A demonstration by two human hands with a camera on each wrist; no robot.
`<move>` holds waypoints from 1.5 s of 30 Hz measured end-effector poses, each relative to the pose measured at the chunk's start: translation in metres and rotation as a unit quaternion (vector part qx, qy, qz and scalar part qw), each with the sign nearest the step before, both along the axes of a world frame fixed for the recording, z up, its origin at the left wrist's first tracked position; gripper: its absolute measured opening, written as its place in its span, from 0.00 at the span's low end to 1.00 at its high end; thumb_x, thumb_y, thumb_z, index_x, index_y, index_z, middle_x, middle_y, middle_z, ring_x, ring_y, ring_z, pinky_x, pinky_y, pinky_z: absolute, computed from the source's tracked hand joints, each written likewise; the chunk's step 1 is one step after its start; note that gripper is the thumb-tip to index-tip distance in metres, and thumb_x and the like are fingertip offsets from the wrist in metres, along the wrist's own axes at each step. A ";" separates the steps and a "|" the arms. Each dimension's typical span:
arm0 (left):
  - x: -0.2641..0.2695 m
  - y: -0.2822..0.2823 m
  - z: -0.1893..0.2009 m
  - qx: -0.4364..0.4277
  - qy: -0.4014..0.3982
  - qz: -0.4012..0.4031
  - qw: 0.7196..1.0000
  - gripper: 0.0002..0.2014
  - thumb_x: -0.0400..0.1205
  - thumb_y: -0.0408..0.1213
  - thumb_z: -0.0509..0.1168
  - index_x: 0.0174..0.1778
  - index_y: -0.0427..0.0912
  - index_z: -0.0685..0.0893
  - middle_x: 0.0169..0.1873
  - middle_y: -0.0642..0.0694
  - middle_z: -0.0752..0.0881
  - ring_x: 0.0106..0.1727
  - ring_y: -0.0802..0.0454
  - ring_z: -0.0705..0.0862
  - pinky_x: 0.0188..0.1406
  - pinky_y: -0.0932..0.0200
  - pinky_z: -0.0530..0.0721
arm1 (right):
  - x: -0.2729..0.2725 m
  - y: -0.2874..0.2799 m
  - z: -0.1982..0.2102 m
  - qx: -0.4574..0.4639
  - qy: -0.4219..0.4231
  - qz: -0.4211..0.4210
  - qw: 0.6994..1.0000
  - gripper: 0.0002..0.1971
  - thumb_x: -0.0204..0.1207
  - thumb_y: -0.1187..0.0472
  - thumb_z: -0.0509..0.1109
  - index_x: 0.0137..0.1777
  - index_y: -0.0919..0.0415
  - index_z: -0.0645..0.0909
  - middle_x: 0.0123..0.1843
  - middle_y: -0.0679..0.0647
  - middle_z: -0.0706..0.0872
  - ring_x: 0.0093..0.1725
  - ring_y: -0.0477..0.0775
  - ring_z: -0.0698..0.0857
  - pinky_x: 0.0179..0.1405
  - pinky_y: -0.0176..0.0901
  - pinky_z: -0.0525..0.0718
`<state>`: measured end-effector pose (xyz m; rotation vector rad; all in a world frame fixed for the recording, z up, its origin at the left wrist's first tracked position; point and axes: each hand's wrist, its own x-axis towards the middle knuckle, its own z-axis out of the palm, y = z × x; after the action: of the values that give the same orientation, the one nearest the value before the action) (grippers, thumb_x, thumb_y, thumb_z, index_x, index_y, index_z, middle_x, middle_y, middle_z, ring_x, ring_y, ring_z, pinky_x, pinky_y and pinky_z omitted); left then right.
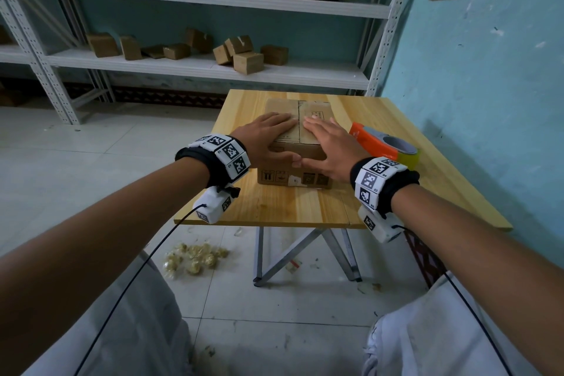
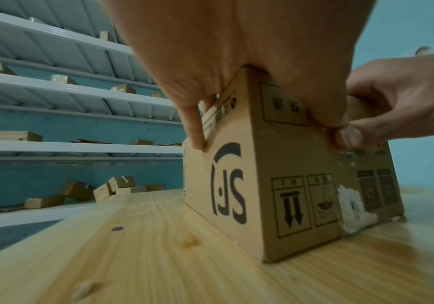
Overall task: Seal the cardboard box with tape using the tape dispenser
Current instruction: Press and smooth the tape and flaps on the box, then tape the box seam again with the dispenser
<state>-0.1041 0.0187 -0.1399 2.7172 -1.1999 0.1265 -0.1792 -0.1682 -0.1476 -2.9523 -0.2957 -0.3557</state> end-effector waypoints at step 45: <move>-0.015 0.025 0.042 0.001 0.078 0.052 0.996 0.38 0.76 0.44 0.74 0.80 0.56 0.63 0.82 0.52 0.60 0.81 0.49 0.61 0.78 0.50 0.63 | -0.021 -0.091 0.012 -0.029 0.103 -0.315 0.943 0.23 0.82 0.38 0.62 0.66 0.53 0.78 0.55 0.55 0.88 0.50 0.58 0.86 0.59 0.49 0.81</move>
<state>-0.1190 0.0436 -0.0982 2.7322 -1.0184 -0.0719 -0.2002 -0.2593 -0.1359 -3.0296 0.6885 -0.0979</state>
